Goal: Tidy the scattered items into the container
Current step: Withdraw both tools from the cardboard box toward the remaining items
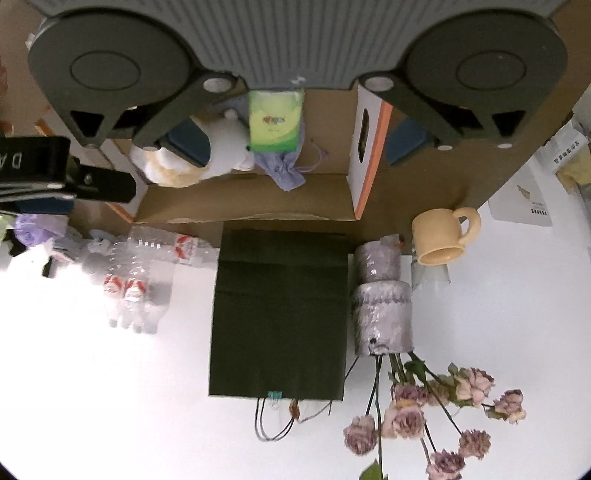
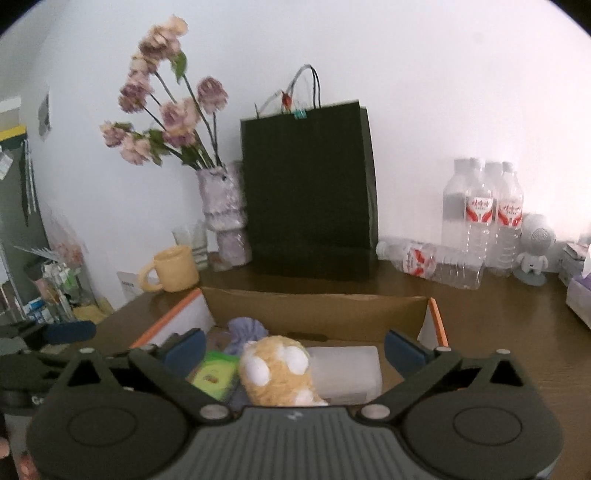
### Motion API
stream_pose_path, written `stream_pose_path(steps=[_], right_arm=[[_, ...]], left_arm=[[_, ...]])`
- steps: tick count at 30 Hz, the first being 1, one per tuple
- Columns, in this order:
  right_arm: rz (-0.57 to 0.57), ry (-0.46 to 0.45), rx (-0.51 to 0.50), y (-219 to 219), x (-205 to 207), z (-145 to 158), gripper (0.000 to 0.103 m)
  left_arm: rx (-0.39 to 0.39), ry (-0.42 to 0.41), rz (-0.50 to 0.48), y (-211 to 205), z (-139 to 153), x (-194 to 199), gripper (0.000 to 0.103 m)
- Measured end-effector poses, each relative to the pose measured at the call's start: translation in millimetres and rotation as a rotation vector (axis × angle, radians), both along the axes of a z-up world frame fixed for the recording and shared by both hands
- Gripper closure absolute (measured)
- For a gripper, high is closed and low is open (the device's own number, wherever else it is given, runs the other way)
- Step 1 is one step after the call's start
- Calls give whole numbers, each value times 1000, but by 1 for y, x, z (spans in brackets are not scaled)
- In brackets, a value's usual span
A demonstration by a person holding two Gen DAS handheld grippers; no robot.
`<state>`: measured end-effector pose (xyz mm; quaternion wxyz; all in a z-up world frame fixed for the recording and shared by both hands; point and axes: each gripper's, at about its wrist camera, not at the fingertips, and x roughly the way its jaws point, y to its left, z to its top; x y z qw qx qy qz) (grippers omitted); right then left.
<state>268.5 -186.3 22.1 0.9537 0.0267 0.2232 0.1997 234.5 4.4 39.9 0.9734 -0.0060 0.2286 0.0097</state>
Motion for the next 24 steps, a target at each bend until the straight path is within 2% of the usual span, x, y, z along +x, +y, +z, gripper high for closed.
stream_pose_path(steps=[11, 18, 24], right_arm=[[-20, -104, -18, 4, -102, 19, 0], [-33, -40, 67, -3, -155, 6, 0], [-32, 7, 77, -3, -192, -10, 0]], left_arm=[[-39, -58, -65, 7, 7, -76, 0], [-76, -57, -61, 18, -6, -132, 0], [-111, -83, -56, 26, -11, -168, 0]])
